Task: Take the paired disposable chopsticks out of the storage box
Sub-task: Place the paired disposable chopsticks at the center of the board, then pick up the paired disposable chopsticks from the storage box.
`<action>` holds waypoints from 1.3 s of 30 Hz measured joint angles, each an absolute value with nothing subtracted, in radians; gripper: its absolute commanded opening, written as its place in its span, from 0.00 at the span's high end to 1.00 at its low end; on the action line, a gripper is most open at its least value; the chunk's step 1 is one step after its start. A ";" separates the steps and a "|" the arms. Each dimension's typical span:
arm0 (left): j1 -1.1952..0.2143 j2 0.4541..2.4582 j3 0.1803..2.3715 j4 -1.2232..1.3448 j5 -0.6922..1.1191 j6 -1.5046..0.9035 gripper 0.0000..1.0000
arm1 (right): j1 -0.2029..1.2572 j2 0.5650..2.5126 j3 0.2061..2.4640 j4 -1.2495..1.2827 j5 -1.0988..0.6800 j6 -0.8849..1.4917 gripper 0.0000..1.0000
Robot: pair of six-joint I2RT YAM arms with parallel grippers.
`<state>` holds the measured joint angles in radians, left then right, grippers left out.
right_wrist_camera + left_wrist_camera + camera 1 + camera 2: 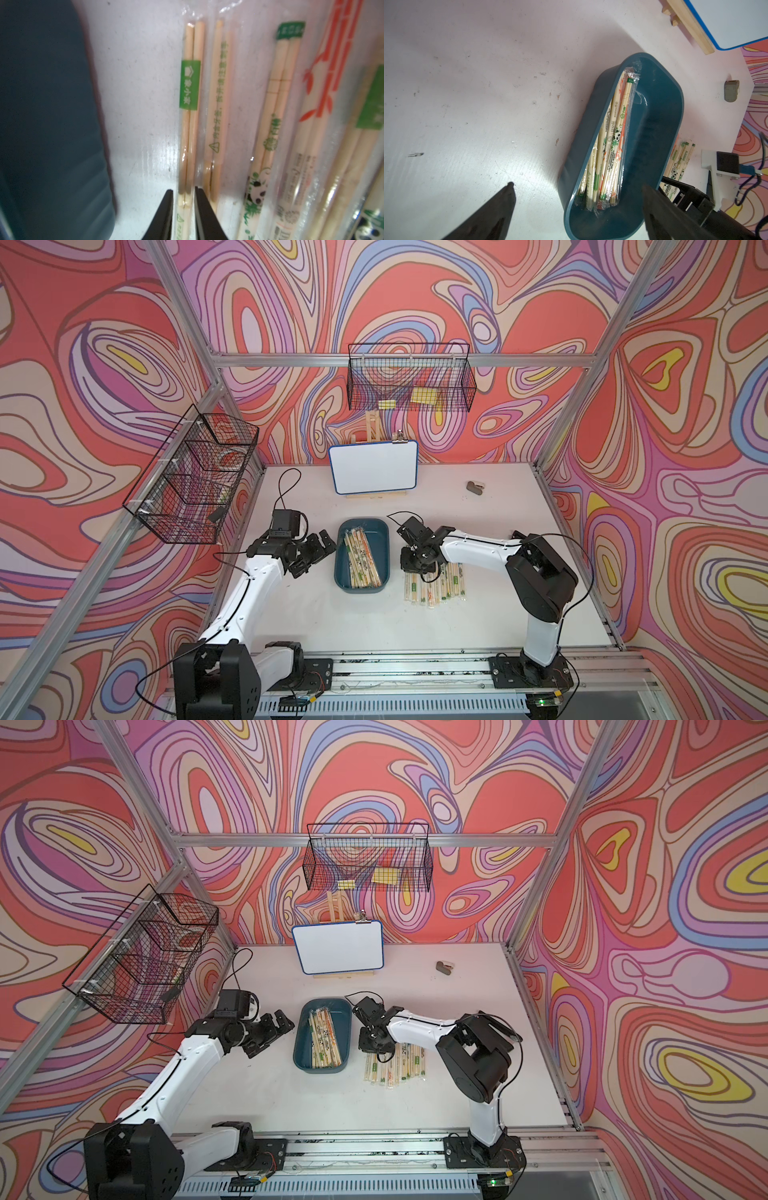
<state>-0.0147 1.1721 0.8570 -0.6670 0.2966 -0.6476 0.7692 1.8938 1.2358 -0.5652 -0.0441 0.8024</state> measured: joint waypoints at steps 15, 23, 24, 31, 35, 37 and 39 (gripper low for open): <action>-0.015 1.167 0.857 -0.668 0.262 -0.644 0.00 | 0.776 1.842 1.415 -0.594 -0.063 0.743 0.72; -0.015 1.167 0.864 -0.685 0.215 -0.630 0.00 | 0.828 1.925 1.650 -0.599 -0.077 0.691 0.72; -0.014 1.167 0.868 -0.689 0.208 -0.627 0.00 | 0.835 1.948 1.673 -0.599 -0.076 0.686 0.72; 0.014 1.168 0.883 -0.702 0.178 -0.609 0.00 | 0.862 2.102 1.753 -0.630 -0.075 0.675 0.72; 0.026 1.168 0.884 -0.710 0.173 -0.602 0.00 | 0.866 2.159 1.774 -0.649 -0.075 0.674 0.72; 0.026 1.168 0.884 -0.712 0.173 -0.601 0.00 | 0.869 2.177 1.782 -0.656 -0.075 0.673 0.72; 0.026 1.168 0.884 -0.712 0.173 -0.601 0.00 | 0.870 2.190 1.787 -0.660 -0.075 0.674 0.72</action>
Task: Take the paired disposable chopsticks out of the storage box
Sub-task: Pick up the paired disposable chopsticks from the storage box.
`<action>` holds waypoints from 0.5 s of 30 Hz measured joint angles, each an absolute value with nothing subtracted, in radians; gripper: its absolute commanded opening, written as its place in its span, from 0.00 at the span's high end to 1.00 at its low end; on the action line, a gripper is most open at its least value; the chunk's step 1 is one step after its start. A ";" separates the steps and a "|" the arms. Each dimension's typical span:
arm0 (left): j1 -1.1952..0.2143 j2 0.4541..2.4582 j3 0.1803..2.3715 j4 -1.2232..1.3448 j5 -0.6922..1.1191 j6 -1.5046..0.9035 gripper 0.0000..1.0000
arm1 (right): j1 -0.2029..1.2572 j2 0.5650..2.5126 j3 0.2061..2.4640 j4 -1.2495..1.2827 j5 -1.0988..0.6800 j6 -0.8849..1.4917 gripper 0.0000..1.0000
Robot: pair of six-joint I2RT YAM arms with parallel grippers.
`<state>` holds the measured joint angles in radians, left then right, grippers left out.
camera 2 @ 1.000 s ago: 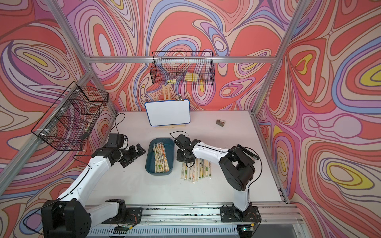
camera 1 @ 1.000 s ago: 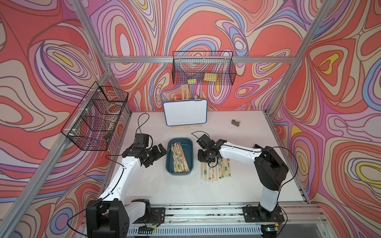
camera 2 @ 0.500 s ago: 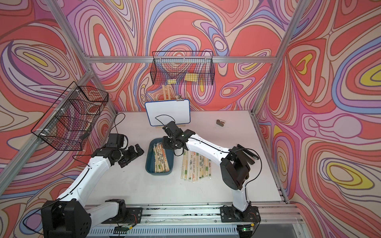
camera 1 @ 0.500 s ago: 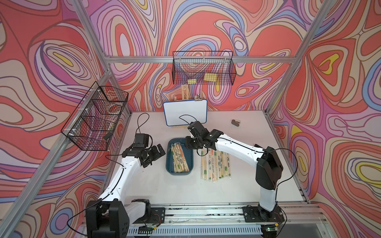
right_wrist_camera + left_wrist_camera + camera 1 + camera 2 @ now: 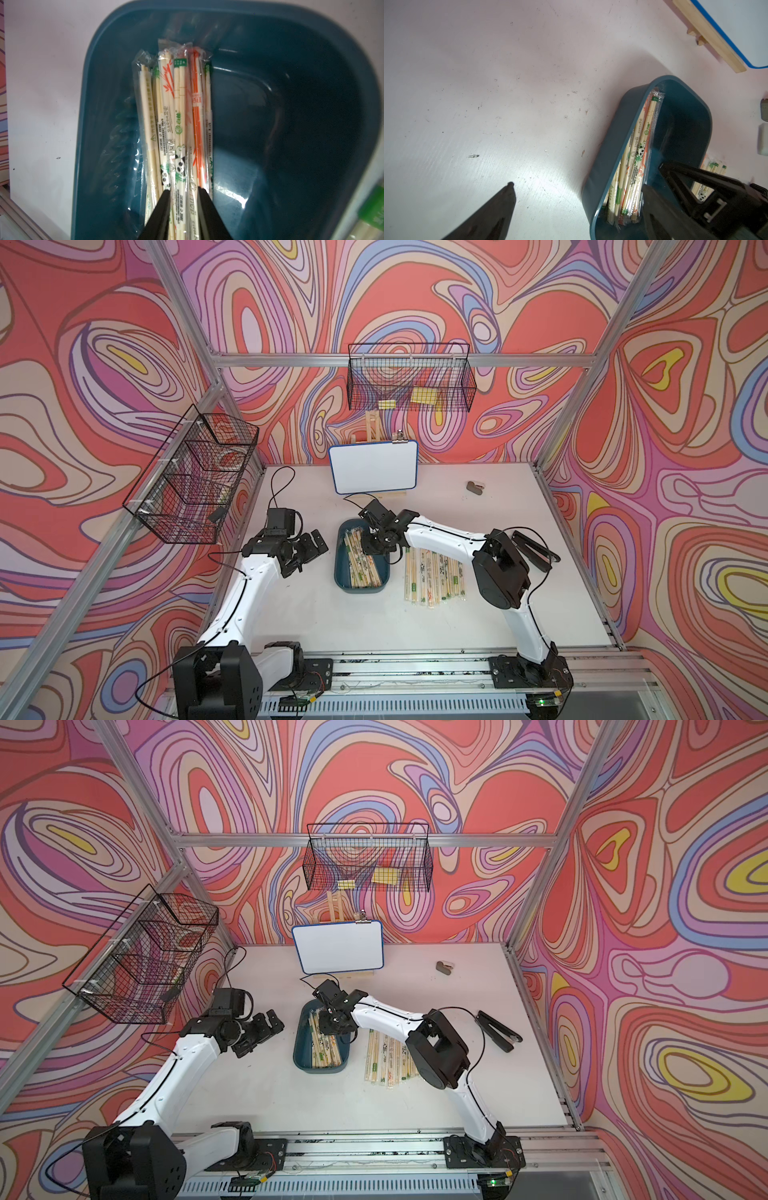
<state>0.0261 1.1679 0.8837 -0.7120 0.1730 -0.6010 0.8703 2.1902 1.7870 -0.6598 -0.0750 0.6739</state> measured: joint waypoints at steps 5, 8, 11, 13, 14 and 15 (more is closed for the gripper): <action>0.026 1.168 0.884 -0.712 0.173 -0.601 0.00 | 0.875 2.212 1.799 -0.666 -0.076 0.674 0.72; 0.026 1.168 0.884 -0.712 0.176 -0.601 0.00 | 0.878 2.225 1.815 -0.666 -0.078 0.674 0.72; 0.026 1.168 0.884 -0.712 0.177 -0.601 0.00 | 0.879 2.244 1.830 -0.666 -0.080 0.674 0.72; 0.026 1.168 0.884 -0.712 0.177 -0.601 0.00 | 0.879 2.258 1.835 -0.665 -0.083 0.674 0.72; 0.026 1.168 0.884 -0.712 0.178 -0.601 0.00 | 0.880 2.265 1.836 -0.666 -0.084 0.674 0.72; 0.026 1.168 0.884 -0.712 0.179 -0.601 0.00 | 0.880 2.270 1.837 -0.666 -0.086 0.674 0.72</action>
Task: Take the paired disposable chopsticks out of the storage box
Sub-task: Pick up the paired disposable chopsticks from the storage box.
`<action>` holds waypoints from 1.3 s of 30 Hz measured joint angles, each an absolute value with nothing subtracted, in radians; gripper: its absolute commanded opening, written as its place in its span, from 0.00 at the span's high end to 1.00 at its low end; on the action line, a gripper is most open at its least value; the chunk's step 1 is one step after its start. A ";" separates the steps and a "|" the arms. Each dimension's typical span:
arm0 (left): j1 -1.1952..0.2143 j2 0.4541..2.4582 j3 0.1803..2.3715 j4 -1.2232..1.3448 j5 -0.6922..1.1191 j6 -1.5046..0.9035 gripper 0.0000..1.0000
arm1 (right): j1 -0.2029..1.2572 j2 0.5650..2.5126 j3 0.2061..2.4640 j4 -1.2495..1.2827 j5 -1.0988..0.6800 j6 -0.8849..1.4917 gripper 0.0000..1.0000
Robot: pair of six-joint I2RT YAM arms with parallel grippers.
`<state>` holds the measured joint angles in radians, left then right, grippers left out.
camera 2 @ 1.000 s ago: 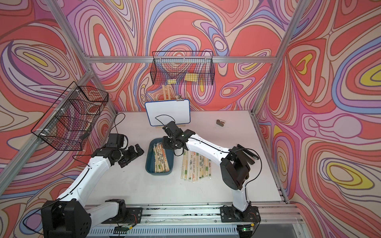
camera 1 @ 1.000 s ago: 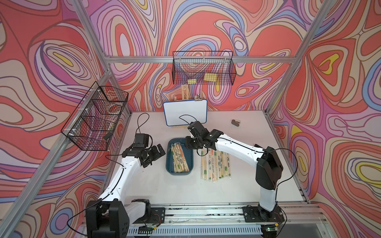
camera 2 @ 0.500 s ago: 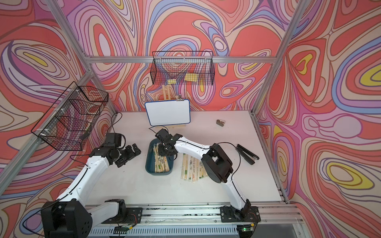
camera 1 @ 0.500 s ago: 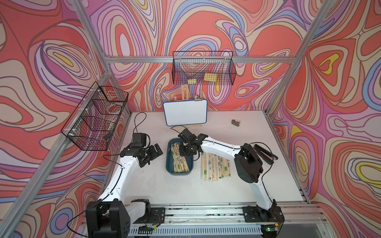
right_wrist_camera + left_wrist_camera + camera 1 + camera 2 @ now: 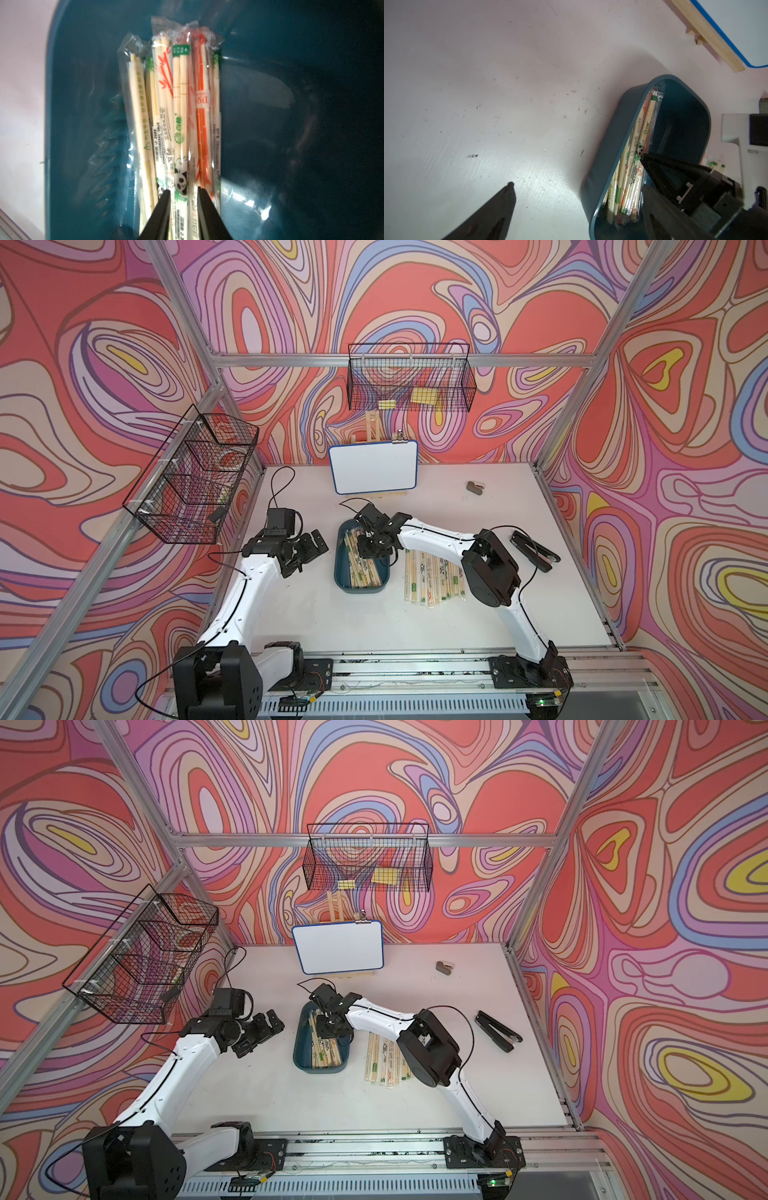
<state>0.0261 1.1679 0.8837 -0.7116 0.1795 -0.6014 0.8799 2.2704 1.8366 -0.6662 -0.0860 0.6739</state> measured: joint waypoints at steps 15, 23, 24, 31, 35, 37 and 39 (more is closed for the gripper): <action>0.026 1.175 0.884 -0.711 0.181 -0.601 0.00 | 0.881 2.321 1.875 -0.667 -0.102 0.674 0.95; 0.026 1.179 0.883 -0.711 0.181 -0.602 0.00 | 0.881 2.313 1.865 -0.664 -0.102 0.673 1.00; 0.026 1.179 0.883 -0.711 0.181 -0.602 0.00 | 0.881 2.309 1.859 -0.665 -0.101 0.674 1.00; 0.027 1.179 0.883 -0.711 0.184 -0.602 0.00 | 0.881 2.252 1.835 -0.666 -0.097 0.674 1.00; 0.027 1.179 0.883 -0.711 0.187 -0.602 0.00 | 0.881 2.212 1.835 -0.665 -0.094 0.674 1.00; 0.027 1.179 0.883 -0.711 0.189 -0.602 0.00 | 0.881 2.195 1.835 -0.664 -0.093 0.674 1.00; 0.027 1.179 0.883 -0.711 0.189 -0.602 0.00 | 0.880 2.178 1.834 -0.664 -0.089 0.674 1.00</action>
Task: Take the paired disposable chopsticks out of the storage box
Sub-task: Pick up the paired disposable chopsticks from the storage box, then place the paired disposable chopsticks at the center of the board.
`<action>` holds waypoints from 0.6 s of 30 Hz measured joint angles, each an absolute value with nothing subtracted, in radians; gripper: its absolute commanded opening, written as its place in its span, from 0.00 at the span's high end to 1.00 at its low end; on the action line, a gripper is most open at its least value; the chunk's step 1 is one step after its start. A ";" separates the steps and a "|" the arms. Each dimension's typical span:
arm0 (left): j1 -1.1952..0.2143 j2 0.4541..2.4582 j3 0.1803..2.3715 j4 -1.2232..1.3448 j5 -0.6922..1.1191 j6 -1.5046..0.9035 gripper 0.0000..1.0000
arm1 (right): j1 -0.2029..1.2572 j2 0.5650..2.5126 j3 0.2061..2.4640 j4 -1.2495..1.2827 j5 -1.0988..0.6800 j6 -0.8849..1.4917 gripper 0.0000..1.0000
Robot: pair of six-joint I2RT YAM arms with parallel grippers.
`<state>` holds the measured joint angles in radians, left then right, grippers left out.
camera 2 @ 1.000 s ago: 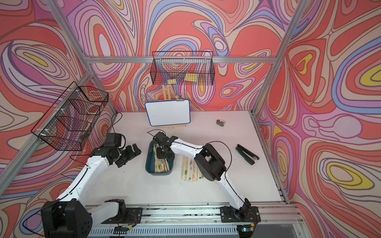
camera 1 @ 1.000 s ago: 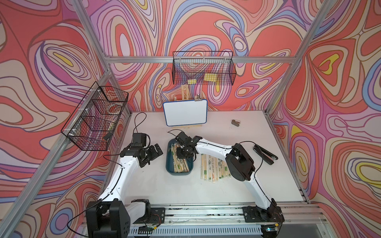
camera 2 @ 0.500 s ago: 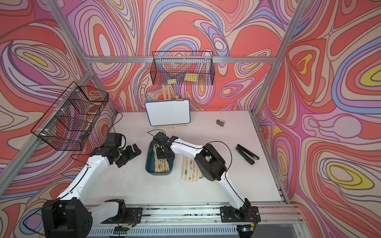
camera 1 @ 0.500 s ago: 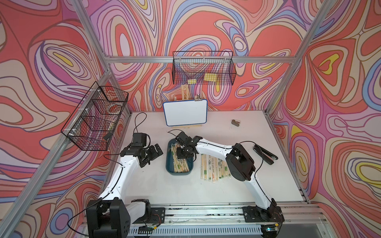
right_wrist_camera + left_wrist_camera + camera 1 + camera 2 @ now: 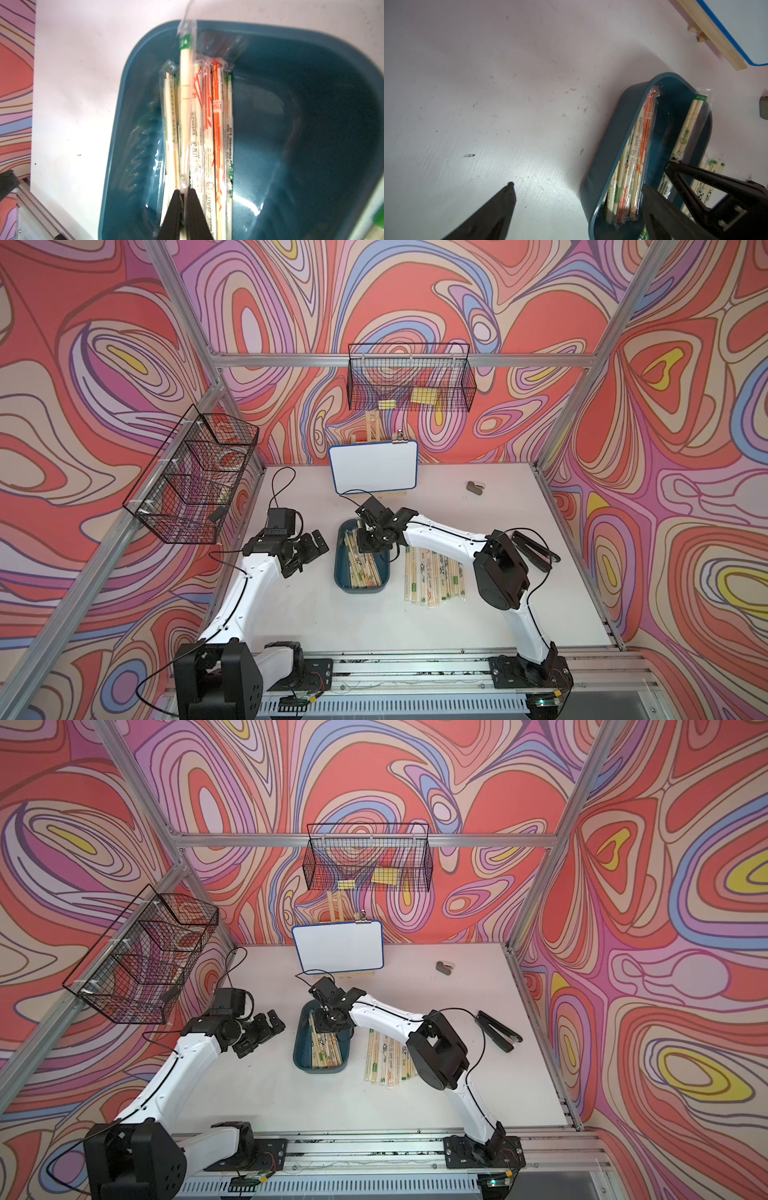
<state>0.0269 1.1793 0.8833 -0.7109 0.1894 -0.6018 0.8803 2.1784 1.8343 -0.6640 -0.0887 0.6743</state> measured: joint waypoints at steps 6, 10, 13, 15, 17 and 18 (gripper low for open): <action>0.027 1.179 0.883 -0.711 0.204 -0.601 0.00 | 0.867 2.093 1.789 -0.653 -0.072 0.675 1.00; 0.027 1.179 0.883 -0.711 0.212 -0.602 0.00 | 0.840 2.015 1.721 -0.636 -0.059 0.679 1.00; 0.027 1.179 0.883 -0.711 0.219 -0.602 0.00 | 0.813 1.957 1.655 -0.620 -0.048 0.688 1.00; 0.027 1.179 0.883 -0.711 0.223 -0.602 0.00 | 0.795 1.921 1.606 -0.609 -0.041 0.696 1.00; 0.027 1.179 0.883 -0.711 0.226 -0.602 0.00 | 0.781 1.895 1.564 -0.599 -0.035 0.701 1.00; 0.027 1.179 0.883 -0.711 0.228 -0.602 0.00 | 0.775 1.880 1.538 -0.593 -0.030 0.706 1.00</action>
<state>0.0269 1.1793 0.8833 -0.7109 0.2276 -0.6022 0.7753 1.8805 1.5375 -0.5926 -0.0299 0.7059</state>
